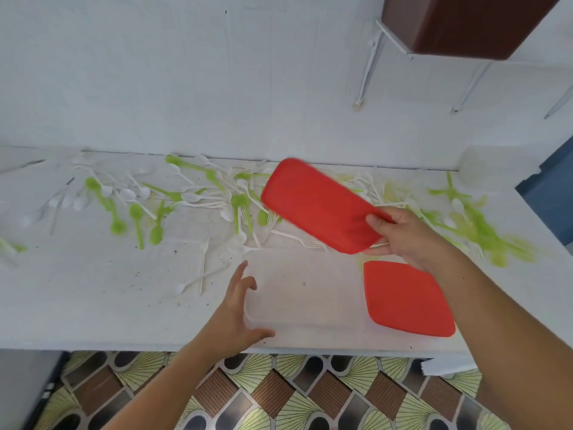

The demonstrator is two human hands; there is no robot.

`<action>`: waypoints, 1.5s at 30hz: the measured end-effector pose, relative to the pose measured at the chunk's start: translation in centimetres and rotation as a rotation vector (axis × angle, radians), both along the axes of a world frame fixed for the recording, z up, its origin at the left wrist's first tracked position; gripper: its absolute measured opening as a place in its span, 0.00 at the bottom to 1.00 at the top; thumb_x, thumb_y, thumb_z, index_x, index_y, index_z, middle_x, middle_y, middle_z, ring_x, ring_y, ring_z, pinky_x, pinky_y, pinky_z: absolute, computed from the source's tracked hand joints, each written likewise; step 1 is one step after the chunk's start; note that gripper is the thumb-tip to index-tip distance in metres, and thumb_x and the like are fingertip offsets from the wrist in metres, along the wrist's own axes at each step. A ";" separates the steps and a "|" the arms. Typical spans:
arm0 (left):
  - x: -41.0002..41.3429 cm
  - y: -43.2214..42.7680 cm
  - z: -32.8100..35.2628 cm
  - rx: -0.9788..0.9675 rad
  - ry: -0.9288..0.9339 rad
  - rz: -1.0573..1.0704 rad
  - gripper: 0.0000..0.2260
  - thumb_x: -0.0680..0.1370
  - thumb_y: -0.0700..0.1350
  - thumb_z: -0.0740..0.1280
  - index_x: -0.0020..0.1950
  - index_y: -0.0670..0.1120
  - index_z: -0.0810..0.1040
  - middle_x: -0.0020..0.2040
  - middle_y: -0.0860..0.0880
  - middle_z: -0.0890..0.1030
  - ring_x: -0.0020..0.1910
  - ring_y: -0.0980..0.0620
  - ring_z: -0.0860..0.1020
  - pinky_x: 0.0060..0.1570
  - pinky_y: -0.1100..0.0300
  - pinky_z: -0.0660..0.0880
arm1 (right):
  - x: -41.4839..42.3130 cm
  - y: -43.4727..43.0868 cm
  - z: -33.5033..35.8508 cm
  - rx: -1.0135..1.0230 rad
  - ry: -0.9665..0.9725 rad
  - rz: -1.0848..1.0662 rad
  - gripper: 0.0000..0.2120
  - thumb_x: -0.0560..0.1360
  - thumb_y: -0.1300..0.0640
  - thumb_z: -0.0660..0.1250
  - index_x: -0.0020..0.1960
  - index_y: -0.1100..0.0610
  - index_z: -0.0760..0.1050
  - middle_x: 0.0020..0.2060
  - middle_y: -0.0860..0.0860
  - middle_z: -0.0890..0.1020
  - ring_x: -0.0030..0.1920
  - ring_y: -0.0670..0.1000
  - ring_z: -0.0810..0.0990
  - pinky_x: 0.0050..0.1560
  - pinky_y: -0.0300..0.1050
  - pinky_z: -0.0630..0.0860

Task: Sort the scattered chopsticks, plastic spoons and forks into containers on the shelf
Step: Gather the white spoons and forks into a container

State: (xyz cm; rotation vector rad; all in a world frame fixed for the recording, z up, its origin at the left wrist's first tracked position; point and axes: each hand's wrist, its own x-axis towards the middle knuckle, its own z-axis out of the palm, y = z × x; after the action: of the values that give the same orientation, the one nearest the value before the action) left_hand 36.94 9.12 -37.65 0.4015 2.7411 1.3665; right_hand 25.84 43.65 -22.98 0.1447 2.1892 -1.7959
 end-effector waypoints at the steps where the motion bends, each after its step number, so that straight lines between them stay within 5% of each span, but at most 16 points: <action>1: 0.0 -0.2 0.3 -0.029 0.034 -0.014 0.33 0.67 0.58 0.82 0.60 0.59 0.64 0.83 0.61 0.42 0.79 0.61 0.56 0.59 0.70 0.68 | -0.1 0.3 -0.1 -0.046 0.020 -0.073 0.08 0.84 0.58 0.65 0.60 0.53 0.81 0.59 0.56 0.85 0.51 0.55 0.87 0.52 0.60 0.84; 3: -0.1 -0.7 1.0 -0.058 0.076 -0.044 0.27 0.68 0.57 0.83 0.53 0.54 0.67 0.84 0.60 0.43 0.79 0.66 0.55 0.62 0.69 0.69 | -0.2 1.3 -0.2 -0.069 0.058 -0.160 0.09 0.85 0.59 0.63 0.61 0.51 0.80 0.60 0.54 0.84 0.52 0.56 0.87 0.49 0.59 0.85; 8: 0.8 -1.9 3.1 0.062 0.065 0.042 0.22 0.66 0.44 0.85 0.38 0.50 0.70 0.81 0.61 0.63 0.81 0.56 0.60 0.62 0.52 0.80 | 1.2 3.8 -0.8 0.022 0.094 -0.155 0.21 0.82 0.70 0.61 0.58 0.43 0.75 0.54 0.50 0.81 0.51 0.52 0.83 0.47 0.54 0.83; 11: 2.6 -3.8 5.5 0.175 0.093 0.184 0.21 0.65 0.35 0.84 0.37 0.47 0.71 0.80 0.59 0.66 0.76 0.52 0.71 0.59 0.46 0.82 | 1.9 3.9 -2.2 0.151 0.127 -0.259 0.22 0.78 0.70 0.67 0.54 0.41 0.75 0.49 0.53 0.81 0.42 0.52 0.81 0.37 0.47 0.79; 14: 3.5 -5.9 8.4 0.278 0.149 0.255 0.19 0.65 0.30 0.80 0.38 0.41 0.70 0.81 0.55 0.66 0.74 0.48 0.74 0.59 0.48 0.82 | 2.0 2.4 -4.6 0.297 0.162 -0.279 0.21 0.75 0.68 0.71 0.57 0.43 0.80 0.52 0.49 0.83 0.49 0.50 0.82 0.47 0.44 0.77; 17: 3.1 -6.5 9.9 0.284 0.123 0.237 0.21 0.64 0.31 0.81 0.38 0.46 0.71 0.80 0.57 0.67 0.73 0.49 0.75 0.57 0.49 0.82 | 2.5 -0.6 -7.0 0.400 0.091 -0.124 0.21 0.76 0.66 0.70 0.62 0.47 0.80 0.55 0.47 0.83 0.54 0.50 0.83 0.56 0.46 0.79; 22: 1.6 -6.0 7.1 0.185 -0.004 0.166 0.23 0.62 0.36 0.86 0.39 0.46 0.72 0.79 0.62 0.67 0.71 0.56 0.76 0.54 0.49 0.83 | 2.0 -5.5 -9.9 0.473 -0.013 0.059 0.23 0.72 0.67 0.65 0.57 0.44 0.85 0.51 0.45 0.86 0.50 0.47 0.84 0.49 0.42 0.80; 24: 1.4 -6.1 5.2 0.143 -0.035 0.155 0.24 0.61 0.39 0.87 0.39 0.47 0.71 0.79 0.63 0.66 0.71 0.58 0.76 0.53 0.49 0.84 | 1.8 -6.4 -10.5 0.378 -0.185 0.015 0.23 0.70 0.69 0.61 0.47 0.45 0.87 0.43 0.50 0.88 0.42 0.49 0.84 0.42 0.41 0.77; 27: 1.4 -6.3 3.1 0.074 -0.062 0.124 0.24 0.62 0.42 0.86 0.39 0.50 0.70 0.78 0.68 0.64 0.73 0.60 0.73 0.53 0.53 0.83 | 3.1 -7.6 -10.4 0.104 -0.438 -0.243 0.08 0.67 0.68 0.64 0.40 0.60 0.81 0.30 0.58 0.78 0.31 0.55 0.77 0.35 0.45 0.72; 30: 1.6 -6.4 1.7 0.030 -0.048 0.098 0.23 0.63 0.46 0.84 0.40 0.50 0.69 0.79 0.70 0.60 0.78 0.59 0.65 0.58 0.51 0.81 | 2.8 -7.7 -12.7 -0.098 -0.430 -0.427 0.18 0.56 0.61 0.65 0.46 0.60 0.73 0.35 0.57 0.72 0.34 0.57 0.71 0.34 0.46 0.69; 33: 1.6 -6.5 1.4 -0.057 -0.025 0.112 0.22 0.65 0.49 0.82 0.41 0.50 0.68 0.80 0.67 0.59 0.78 0.64 0.63 0.56 0.54 0.80 | 3.9 -9.4 -10.5 -0.219 -0.429 -0.476 0.01 0.67 0.64 0.64 0.38 0.62 0.73 0.35 0.59 0.74 0.33 0.58 0.74 0.33 0.45 0.72; 35: 1.5 -6.4 1.5 -0.084 -0.001 0.097 0.22 0.67 0.48 0.82 0.43 0.50 0.67 0.81 0.63 0.59 0.77 0.68 0.60 0.53 0.53 0.80 | 4.4 -9.6 -9.1 -0.172 -0.380 -0.457 0.11 0.77 0.67 0.63 0.38 0.63 0.78 0.34 0.56 0.79 0.31 0.55 0.81 0.31 0.42 0.75; 38: 1.6 -5.7 2.3 -0.083 0.031 0.040 0.22 0.70 0.48 0.80 0.50 0.55 0.67 0.83 0.65 0.50 0.78 0.66 0.59 0.50 0.55 0.77 | 5.3 -7.4 -8.0 -0.092 -0.199 -0.407 0.14 0.82 0.65 0.61 0.61 0.54 0.82 0.61 0.49 0.80 0.63 0.45 0.79 0.63 0.39 0.73; 40: 2.0 -5.1 3.4 -0.070 0.022 0.018 0.26 0.71 0.55 0.79 0.61 0.60 0.67 0.83 0.63 0.40 0.82 0.57 0.53 0.57 0.55 0.73 | 6.0 -4.4 -7.4 -0.062 -0.106 -0.400 0.19 0.78 0.68 0.63 0.58 0.48 0.83 0.63 0.49 0.83 0.68 0.48 0.78 0.73 0.47 0.70; 42: 2.2 -4.1 5.5 -0.071 0.069 0.053 0.34 0.71 0.65 0.75 0.71 0.59 0.64 0.83 0.58 0.36 0.83 0.50 0.46 0.70 0.44 0.67 | 6.9 -0.7 -6.7 0.155 -0.001 -0.422 0.19 0.76 0.67 0.65 0.54 0.46 0.85 0.51 0.45 0.88 0.61 0.48 0.83 0.67 0.49 0.76; 45: 2.0 -0.2 10.3 -0.054 0.339 0.030 0.29 0.76 0.61 0.68 0.73 0.49 0.68 0.84 0.49 0.51 0.84 0.44 0.47 0.76 0.34 0.57 | 8.3 4.1 -5.2 0.581 0.090 -0.389 0.20 0.74 0.68 0.65 0.54 0.46 0.84 0.47 0.42 0.86 0.57 0.48 0.83 0.53 0.37 0.75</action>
State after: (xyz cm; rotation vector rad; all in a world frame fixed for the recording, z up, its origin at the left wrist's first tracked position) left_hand 38.92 8.93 -27.35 0.6455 3.0545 1.3357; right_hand 34.10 47.79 -28.17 0.6649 2.8445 -1.2811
